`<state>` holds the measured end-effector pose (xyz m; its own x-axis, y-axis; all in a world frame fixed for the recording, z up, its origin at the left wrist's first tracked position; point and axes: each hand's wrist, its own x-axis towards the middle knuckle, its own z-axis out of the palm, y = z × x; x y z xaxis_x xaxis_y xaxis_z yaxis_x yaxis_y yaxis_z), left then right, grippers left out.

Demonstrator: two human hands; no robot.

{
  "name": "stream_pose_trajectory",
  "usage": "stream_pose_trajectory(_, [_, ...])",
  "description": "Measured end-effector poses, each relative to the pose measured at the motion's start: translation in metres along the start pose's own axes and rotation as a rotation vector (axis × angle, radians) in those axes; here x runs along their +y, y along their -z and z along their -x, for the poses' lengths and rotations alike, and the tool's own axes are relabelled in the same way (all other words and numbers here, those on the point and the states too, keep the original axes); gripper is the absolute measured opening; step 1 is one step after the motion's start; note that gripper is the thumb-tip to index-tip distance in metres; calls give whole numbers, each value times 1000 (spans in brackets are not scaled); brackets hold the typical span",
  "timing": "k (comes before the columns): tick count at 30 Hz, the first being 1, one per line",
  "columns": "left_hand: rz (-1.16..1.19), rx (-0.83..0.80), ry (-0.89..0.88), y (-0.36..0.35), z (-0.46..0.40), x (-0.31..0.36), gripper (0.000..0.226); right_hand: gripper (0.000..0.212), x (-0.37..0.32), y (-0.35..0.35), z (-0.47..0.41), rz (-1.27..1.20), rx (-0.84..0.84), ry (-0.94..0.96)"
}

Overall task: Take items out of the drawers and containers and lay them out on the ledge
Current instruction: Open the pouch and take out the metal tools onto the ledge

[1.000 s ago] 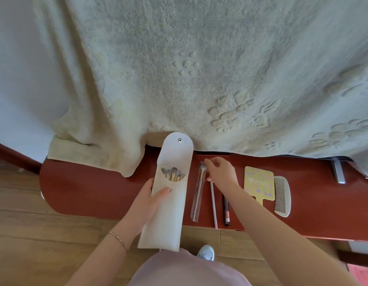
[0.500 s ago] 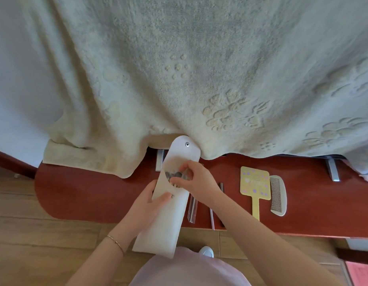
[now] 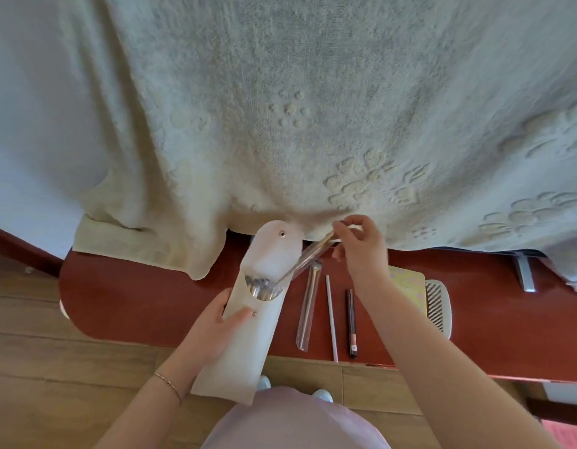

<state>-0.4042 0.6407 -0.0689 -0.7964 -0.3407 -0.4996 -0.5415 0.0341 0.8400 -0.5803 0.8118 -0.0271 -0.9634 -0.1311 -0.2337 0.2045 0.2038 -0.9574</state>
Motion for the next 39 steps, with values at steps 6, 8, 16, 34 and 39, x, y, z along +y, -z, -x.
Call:
stream_pose_trajectory(6, [80, 94, 45, 15, 2, -6, 20, 9, 22, 26, -20, -7, 111, -82])
stream_pose_trajectory(8, [84, 100, 51, 16, 1, -8, 19, 7, 38, 16, -17, 133, 4, -130])
stream_pose_trajectory(16, [24, 68, 79, -2, 0, -8, 24, 24, 66, -35, -20, 322, -196, -193])
stream_pose_trajectory(34, [113, 64, 103, -11, -12, -5, 20, 43, 99, -20, 29, 1241, -592, 469])
stream_pose_trajectory(39, [143, 30, 106, -17, -12, -5, 22, 41, 96, -8, 22, 1193, -555, 504])
